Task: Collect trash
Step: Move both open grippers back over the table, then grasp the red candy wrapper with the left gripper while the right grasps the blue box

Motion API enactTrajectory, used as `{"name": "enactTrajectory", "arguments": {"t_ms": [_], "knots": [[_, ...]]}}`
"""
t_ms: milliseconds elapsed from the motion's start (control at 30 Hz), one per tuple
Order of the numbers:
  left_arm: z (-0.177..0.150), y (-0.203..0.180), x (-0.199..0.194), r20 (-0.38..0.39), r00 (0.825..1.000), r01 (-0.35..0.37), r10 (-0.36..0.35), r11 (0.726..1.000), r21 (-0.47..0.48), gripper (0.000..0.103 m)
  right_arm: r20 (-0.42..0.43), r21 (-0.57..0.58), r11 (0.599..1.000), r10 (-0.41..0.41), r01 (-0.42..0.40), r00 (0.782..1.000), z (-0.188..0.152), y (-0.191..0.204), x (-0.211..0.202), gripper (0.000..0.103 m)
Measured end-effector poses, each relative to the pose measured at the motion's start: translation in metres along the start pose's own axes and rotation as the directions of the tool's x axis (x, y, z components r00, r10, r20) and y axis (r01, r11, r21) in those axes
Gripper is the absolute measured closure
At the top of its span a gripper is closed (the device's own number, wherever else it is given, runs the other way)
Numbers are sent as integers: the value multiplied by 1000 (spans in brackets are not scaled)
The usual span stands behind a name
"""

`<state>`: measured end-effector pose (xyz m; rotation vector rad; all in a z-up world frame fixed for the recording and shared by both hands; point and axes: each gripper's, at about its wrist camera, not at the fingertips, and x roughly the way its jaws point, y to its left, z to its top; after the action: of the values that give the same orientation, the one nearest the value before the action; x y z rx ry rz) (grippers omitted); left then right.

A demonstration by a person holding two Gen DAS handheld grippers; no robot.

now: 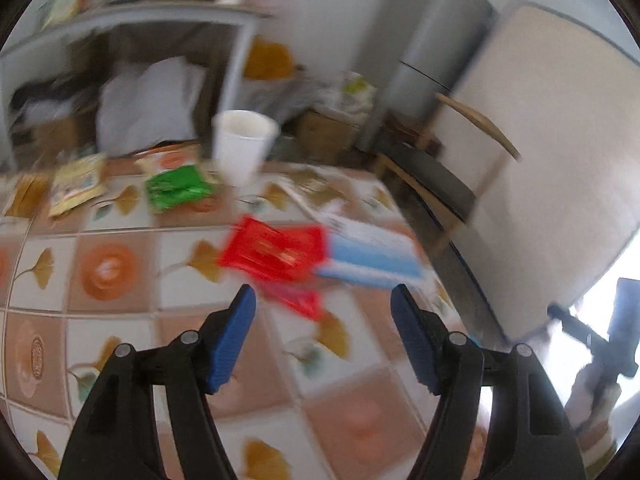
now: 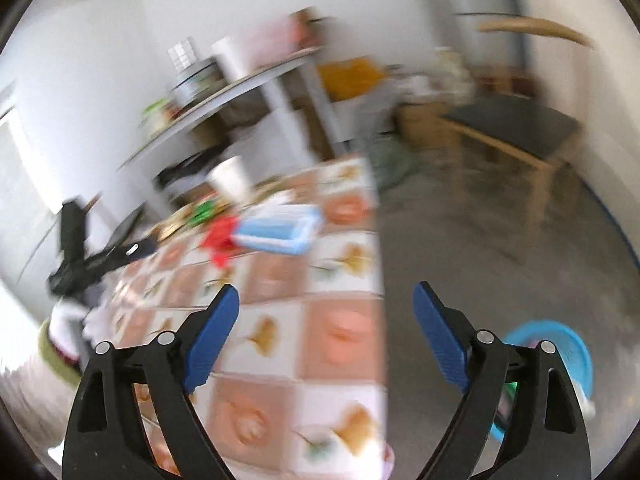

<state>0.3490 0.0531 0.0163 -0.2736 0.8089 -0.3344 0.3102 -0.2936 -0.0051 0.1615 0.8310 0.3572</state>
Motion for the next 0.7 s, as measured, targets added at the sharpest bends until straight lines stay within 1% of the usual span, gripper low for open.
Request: {"name": "enactTrajectory", "arguments": {"t_ms": [33,67,133,167,233,267,333,367,400,433,467,500,567,667,700], "knots": [[3,5,4,-1,1000,-17,17,1000,-11,35,-13,-25,1000,1,-1,1000,7,9,13,17],[11,14,14,-8,999,-48,48,999,-23,35,-39,-54,999,2,-4,999,20,18,36,17],[19,23,25,-18,997,-77,77,997,-26,36,-66,-72,997,13,-17,998,34,31,62,17],[24,24,33,-21,996,-89,89,996,-10,39,-84,-89,996,11,-18,996,43,37,83,17],[30,18,51,-23,993,-118,120,991,60,42,-110,-112,994,-19,6,994,57,44,112,17],[32,14,61,-22,989,-146,149,984,101,45,-122,-110,994,-40,26,992,63,47,128,17],[34,9,81,-34,979,-194,201,968,159,52,-143,-78,996,-50,39,988,73,44,154,17],[34,9,93,-39,970,-229,240,956,185,58,-150,-67,997,-52,42,987,76,43,161,18],[35,11,101,-48,966,-241,255,950,199,63,-158,-48,997,-68,61,985,79,40,172,20],[34,11,113,-64,959,-257,277,940,226,66,-173,-38,996,-90,84,981,81,37,181,25],[32,12,121,-73,952,-273,298,930,245,74,-190,-32,994,-112,108,975,81,36,189,32],[30,13,128,-78,948,-279,308,925,258,79,-211,-16,992,-123,123,970,80,33,200,34],[27,15,134,-76,943,-292,325,915,280,82,-239,2,991,-126,131,963,76,31,206,44],[19,18,132,-99,942,-279,319,914,294,86,-241,-2,994,-107,109,965,68,34,201,46],[14,18,129,-99,941,-280,323,910,306,87,-241,-6,994,-107,109,965,65,35,197,46]]}}
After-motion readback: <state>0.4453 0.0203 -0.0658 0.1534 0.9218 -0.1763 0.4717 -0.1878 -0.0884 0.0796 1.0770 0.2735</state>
